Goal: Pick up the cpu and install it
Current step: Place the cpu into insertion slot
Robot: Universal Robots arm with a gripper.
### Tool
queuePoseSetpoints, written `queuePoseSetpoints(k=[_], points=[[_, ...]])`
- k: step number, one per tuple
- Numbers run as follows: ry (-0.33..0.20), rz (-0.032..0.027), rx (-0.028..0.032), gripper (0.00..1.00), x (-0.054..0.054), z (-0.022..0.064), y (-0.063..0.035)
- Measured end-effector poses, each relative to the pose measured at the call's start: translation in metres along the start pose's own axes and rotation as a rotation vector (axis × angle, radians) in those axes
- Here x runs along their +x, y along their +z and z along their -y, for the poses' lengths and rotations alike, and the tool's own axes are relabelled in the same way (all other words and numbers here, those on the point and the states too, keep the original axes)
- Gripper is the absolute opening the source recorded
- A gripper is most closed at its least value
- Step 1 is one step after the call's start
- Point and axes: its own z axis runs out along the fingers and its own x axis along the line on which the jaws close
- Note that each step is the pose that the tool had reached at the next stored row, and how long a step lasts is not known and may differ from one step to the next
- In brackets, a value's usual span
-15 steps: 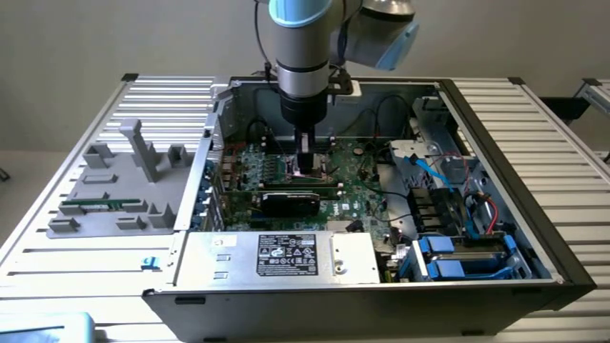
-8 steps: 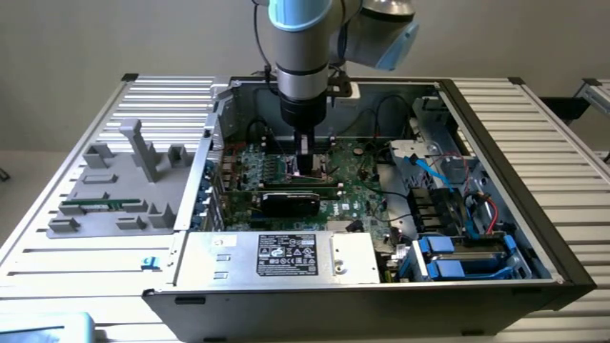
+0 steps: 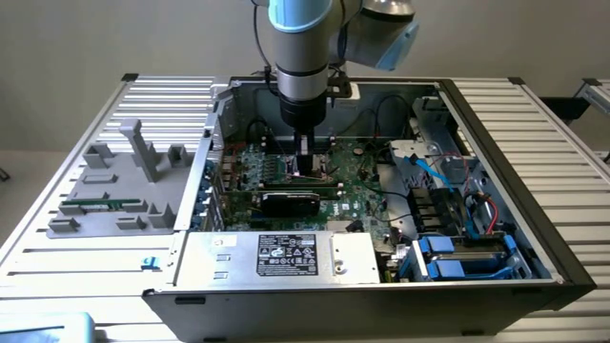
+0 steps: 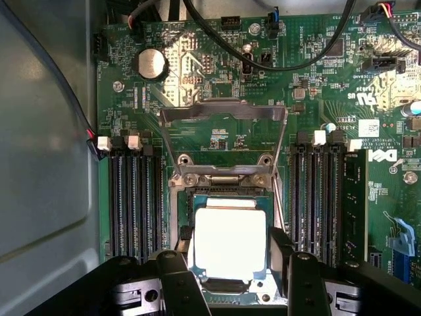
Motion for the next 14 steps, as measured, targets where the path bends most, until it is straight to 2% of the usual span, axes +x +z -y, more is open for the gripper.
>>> queuePoseSetpoints(k=[14], points=[[0.0, -0.0042, 0.0003, 0.55, -0.0005, 0.0005, 0.0076]])
